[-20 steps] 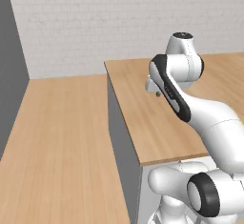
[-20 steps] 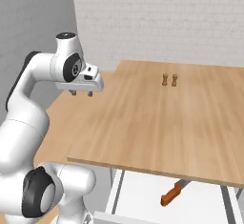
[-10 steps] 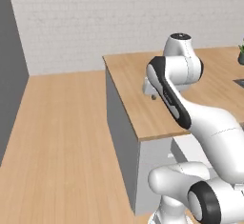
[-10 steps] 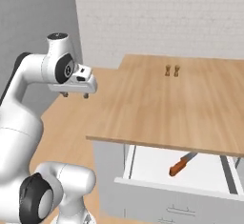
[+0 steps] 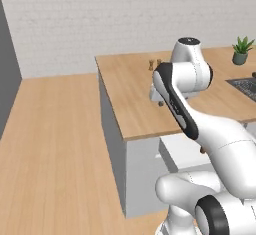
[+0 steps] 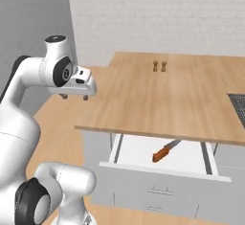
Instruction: Pick up the knife from the drawer and place it on the cutting board. Then place the meat from the plate to the cutting board.
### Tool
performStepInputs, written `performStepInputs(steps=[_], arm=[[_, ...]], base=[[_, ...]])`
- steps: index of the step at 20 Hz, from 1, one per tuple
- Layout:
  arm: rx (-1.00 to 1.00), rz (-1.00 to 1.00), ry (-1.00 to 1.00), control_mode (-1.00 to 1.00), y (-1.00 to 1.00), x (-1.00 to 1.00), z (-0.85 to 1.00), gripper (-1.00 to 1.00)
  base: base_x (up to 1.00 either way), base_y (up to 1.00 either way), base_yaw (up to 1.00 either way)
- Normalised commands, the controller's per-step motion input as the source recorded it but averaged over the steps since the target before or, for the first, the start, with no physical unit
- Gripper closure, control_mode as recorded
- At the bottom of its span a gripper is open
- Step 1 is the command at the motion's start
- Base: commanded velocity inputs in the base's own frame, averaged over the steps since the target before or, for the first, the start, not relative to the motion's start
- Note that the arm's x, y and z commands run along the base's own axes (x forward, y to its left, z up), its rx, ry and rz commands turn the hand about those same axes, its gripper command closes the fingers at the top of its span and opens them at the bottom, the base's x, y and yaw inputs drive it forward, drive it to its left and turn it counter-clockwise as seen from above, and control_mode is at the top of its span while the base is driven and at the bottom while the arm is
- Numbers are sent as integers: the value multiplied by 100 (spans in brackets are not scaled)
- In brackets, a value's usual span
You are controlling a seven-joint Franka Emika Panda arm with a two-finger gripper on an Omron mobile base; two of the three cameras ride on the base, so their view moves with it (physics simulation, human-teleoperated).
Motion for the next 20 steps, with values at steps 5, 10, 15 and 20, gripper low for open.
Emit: performStepInputs(steps=[5,10,15,20], arm=[[0,0,0,100,0,0,0,-100],[0,0,0,100,0,0,0,-100],[0,0,0,100,0,0,0,-100],[0,0,0,100,0,0,0,-100]], base=[[0,-100,26],[-2,-100,17],[-11,-100,35],[0,-72,63]])
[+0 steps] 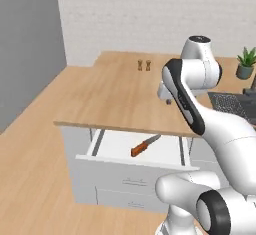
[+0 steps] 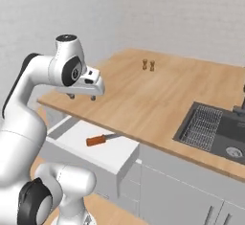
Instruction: Pick up the knife from the drawer and place it on the cutting board. Then place the meat from the plate to the cutting board.
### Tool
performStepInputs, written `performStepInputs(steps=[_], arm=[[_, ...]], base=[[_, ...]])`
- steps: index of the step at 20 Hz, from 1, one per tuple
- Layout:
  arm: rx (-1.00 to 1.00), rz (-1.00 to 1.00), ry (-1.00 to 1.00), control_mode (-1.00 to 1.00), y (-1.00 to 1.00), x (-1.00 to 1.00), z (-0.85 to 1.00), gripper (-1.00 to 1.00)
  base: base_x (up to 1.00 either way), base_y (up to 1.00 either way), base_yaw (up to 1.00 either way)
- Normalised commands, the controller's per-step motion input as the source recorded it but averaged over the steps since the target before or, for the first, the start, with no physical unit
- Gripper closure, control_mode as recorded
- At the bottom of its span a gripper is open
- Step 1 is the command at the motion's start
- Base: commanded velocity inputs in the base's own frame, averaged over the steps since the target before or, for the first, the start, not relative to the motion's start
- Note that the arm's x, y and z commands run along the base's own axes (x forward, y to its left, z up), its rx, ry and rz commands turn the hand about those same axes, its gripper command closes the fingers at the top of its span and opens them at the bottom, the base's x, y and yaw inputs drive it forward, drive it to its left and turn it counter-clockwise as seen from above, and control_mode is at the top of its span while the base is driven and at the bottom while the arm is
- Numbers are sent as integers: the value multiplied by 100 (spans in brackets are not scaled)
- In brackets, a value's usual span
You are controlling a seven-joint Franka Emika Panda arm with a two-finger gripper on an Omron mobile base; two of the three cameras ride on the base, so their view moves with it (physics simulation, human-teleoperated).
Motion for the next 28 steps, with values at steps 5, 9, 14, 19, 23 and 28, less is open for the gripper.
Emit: performStepInputs(steps=[5,9,14,19,23,28], arm=[[0,0,0,100,0,0,0,-100],[0,0,0,100,0,0,0,-100],[0,0,0,100,0,0,0,-100],[0,0,0,100,0,0,0,-100],[0,0,0,100,0,0,0,-100],[11,0,12,-100,-56,27,-55,-100]], base=[[0,-56,70],[0,-65,67],[-6,-89,54],[-31,-64,33],[-43,-38,9],[-1,-8,0]])
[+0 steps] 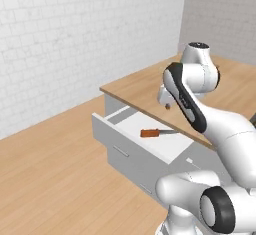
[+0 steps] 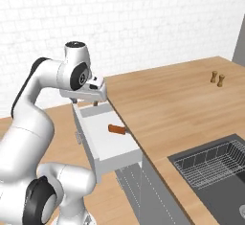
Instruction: Pick up the knife from the drawer and place it on the cutting board. Then place the meat from the plate to the cutting board.
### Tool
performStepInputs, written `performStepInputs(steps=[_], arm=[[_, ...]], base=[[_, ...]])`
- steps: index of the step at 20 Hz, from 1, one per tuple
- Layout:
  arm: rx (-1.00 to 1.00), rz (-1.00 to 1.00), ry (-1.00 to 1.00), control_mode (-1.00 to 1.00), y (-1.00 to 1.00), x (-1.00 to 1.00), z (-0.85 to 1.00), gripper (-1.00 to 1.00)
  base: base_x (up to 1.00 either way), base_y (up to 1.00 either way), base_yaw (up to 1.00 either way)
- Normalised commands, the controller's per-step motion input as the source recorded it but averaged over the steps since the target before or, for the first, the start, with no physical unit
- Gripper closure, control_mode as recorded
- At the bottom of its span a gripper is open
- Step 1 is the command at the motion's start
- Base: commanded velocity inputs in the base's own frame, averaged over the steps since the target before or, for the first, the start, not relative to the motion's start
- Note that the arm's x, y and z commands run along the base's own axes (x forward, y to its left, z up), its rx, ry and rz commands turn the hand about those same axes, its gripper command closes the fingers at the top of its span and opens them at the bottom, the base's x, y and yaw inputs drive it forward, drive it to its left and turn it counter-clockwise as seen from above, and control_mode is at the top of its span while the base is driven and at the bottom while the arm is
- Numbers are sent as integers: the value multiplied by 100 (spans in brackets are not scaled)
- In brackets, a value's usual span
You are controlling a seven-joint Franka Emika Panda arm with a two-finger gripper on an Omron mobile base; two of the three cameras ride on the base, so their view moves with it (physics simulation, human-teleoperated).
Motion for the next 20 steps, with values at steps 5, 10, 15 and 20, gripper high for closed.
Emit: performStepInputs(steps=[5,10,15,20], arm=[[7,4,9,-100,-20,71,-100,-100],[0,6,2,-100,21,60,-100,-100],[0,2,4,-100,11,60,-100,-100],[0,1,7,-100,13,44,-97,-100]], base=[[0,0,0],[0,0,0],[0,0,0],[0,0,0]])
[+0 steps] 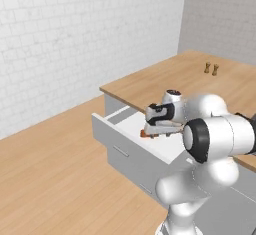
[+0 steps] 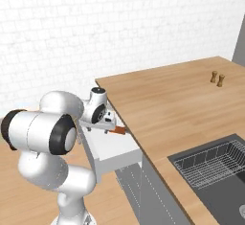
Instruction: Pick up the knife from the drawer and place it on the cutting board. Then place the meat from the plate to the cutting board.
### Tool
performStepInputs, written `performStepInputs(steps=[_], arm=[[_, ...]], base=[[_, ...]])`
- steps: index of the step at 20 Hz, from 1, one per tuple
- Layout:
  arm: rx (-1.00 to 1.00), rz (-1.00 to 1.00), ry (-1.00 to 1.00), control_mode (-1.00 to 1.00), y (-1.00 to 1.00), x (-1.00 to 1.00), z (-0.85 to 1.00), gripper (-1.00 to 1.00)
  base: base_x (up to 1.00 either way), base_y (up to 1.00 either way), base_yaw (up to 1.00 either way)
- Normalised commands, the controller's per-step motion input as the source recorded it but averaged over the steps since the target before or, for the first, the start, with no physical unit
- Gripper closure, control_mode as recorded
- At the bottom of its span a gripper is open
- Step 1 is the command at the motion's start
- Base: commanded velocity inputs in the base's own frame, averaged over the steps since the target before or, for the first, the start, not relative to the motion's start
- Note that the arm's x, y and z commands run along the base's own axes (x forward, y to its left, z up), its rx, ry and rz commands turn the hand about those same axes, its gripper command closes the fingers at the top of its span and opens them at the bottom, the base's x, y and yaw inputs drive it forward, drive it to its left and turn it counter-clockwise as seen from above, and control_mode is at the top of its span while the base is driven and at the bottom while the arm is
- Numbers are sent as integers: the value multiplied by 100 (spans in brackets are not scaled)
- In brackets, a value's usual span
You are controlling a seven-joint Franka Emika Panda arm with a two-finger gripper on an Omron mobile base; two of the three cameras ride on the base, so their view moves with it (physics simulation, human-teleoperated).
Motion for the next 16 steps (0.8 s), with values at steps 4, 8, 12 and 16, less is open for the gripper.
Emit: performStepInputs(steps=[4,8,12,16], arm=[[0,0,7,-100,37,44,-86,-100],[0,0,7,-100,13,61,-60,-100],[1,0,12,-100,13,52,-49,-100],[0,2,12,-100,75,0,-55,-100]], base=[[0,0,0],[0,0,0],[0,0,0],[0,0,0]])
